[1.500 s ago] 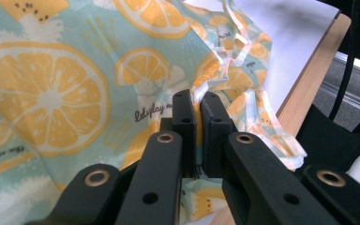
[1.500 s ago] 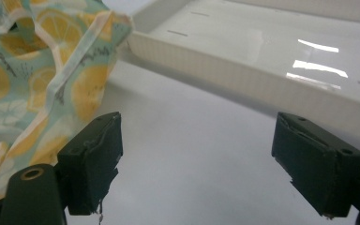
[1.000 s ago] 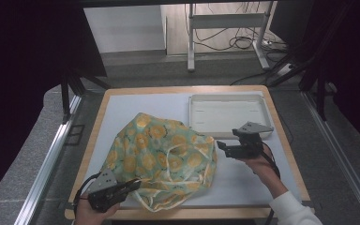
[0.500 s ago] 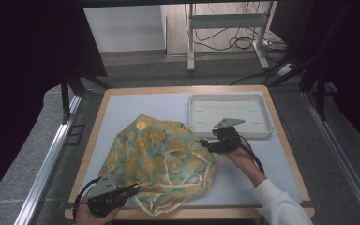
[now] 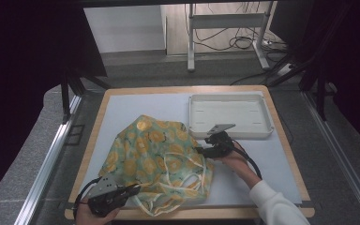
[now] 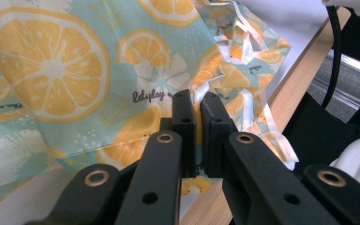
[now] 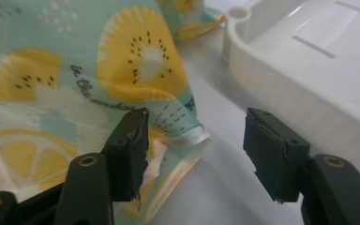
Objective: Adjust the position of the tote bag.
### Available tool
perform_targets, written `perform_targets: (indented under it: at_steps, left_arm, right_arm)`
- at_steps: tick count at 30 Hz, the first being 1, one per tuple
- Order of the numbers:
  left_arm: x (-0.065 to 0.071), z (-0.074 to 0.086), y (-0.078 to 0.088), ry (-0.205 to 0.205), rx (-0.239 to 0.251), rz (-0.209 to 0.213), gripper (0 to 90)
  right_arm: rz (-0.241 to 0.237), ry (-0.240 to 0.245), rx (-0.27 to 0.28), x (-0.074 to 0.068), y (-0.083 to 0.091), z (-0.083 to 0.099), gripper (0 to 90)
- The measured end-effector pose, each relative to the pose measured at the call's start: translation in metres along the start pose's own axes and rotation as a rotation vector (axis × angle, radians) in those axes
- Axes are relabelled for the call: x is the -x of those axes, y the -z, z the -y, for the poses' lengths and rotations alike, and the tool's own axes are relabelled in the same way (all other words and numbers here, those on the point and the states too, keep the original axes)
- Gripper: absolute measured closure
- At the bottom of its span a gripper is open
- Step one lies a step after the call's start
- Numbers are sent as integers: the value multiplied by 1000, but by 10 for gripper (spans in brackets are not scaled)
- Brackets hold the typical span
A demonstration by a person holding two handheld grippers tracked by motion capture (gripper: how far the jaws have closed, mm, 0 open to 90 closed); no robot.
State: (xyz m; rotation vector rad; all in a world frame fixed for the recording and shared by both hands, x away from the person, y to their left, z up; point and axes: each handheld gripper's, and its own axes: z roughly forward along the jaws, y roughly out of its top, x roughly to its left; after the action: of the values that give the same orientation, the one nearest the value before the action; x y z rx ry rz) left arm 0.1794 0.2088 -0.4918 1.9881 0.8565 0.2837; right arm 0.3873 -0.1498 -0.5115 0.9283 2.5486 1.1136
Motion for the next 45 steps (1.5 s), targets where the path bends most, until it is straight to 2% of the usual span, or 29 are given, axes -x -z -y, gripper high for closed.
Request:
perform_targets:
  at_steps: [4,7,11,16,30,45]
  left_arm:
    - [0,0,0,1,0,0,864]
    - [-1,1,0,2,-1,1,864]
    - [-1,1,0,1,-1,1,865]
    - [-1,1,0,0,1,0,865]
    - [-1,1,0,0,0,-4,865]
    - [-3,1,5,-3,23,-21,868]
  right_arm:
    - [-17,25,-16,-5,-6,0,499]
    - [-15,50,-25,-7,-7,0,611]
    - [-18,42,-30,-6,-7,1,766]
    - [-36,37,-27,-4,-6,1,850]
    - [-45,34,4,0,6,-2,877]
    - [-29,8,69,7,32,1,880]
